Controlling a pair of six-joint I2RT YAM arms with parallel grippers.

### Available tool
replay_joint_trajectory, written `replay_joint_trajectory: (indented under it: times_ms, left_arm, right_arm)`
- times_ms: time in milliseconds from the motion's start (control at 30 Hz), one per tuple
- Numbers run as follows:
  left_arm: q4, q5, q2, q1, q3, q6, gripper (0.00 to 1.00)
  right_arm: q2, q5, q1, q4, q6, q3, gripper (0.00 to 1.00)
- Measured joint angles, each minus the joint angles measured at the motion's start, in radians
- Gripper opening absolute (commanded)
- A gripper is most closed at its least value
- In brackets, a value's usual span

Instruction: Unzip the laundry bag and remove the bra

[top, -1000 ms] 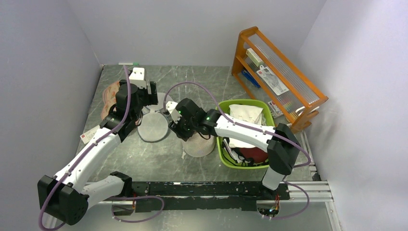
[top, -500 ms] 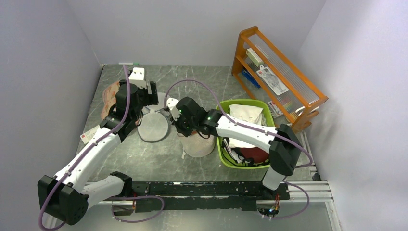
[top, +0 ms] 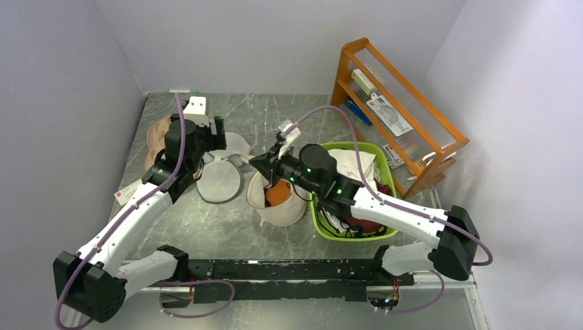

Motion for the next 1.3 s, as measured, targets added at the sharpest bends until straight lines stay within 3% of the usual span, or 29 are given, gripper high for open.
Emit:
replay_joint_trajectory:
  times_ms: [333,567,767,900,1067,1200,1300]
  left_arm:
    - [0.000,0.000,-0.010,0.000,0.000,-0.001,0.93]
    - [0.000,0.000,-0.011,0.000,0.000,-0.001,0.93]
    - [0.000,0.000,-0.011,0.000,0.000,-0.001,0.93]
    - [0.000,0.000,-0.011,0.000,0.000,-0.001,0.93]
    - [0.000,0.000,-0.011,0.000,0.000,-0.001,0.93]
    - [0.000,0.001,-0.010,0.000,0.000,0.000,0.93]
    - [0.000,0.009,-0.009,0.000,0.000,0.000,0.94]
  right_arm:
    - [-0.066,0.076,-0.026,0.619,0.311,-0.313,0.00]
    - [-0.066,0.052,-0.064,0.848,0.555,-0.338,0.00]
    - [-0.066,0.044,-0.071,0.863,0.692,-0.335,0.00]
    - [-0.066,0.078,-0.100,0.758,0.748,-0.316,0.00]
    - [-0.040,0.053,-0.242,0.686,0.837,-0.327,0.00]
    - [0.032,-0.054,-0.384,0.671,0.878,-0.357,0.00]
    - [0.085,-0.141,-0.462,0.642,0.863,-0.379,0.07]
